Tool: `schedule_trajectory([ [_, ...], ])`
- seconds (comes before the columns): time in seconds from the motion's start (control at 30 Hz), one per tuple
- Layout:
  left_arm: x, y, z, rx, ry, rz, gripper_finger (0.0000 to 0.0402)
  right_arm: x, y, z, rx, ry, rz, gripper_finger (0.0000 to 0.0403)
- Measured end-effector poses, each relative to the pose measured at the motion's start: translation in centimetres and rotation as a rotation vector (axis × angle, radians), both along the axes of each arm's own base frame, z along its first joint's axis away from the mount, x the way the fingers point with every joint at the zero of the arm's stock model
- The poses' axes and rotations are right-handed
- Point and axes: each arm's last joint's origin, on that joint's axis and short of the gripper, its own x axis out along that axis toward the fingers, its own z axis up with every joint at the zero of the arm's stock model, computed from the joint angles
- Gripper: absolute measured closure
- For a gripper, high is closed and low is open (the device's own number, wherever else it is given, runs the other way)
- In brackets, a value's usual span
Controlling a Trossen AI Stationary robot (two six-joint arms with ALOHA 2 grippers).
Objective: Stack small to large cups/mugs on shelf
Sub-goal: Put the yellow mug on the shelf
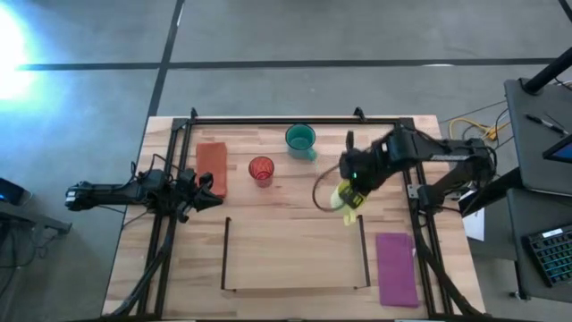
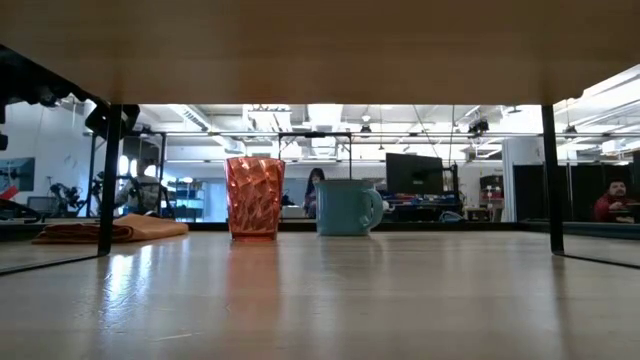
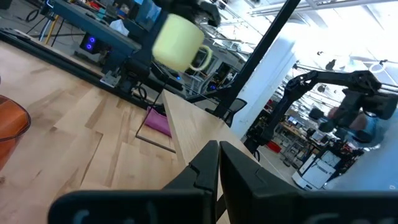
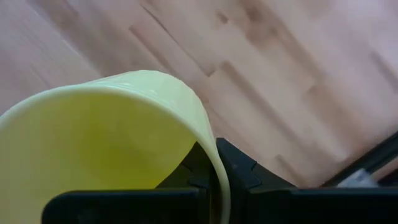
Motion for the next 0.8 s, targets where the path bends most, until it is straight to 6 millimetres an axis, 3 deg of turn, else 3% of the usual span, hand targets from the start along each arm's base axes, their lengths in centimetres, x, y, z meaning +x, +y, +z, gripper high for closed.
schedule_trajectory([
  [0.2,0.0,0.0,0.0,0.0,0.0,0.0,0.0402,0.4,4.8,-1.6,0.012,0.054,-0.123,0.0394],
  [0.4,0.0,0.0,0.0,0.0,0.0,0.0,0.0402,1.3,8.4,-3.2,0.016,0.118,-0.077,0.0394],
  [0.57,0.0,0.0,0.0,0.0,0.0,0.0,0.0402,2.0,9.8,-3.2,0.052,0.131,-0.002,0.0394],
  [0.8,0.0,0.0,0.0,0.0,0.0,0.0,0.0402,2.1,10.3,-2.2,0.067,0.088,-0.005,0.0394],
])
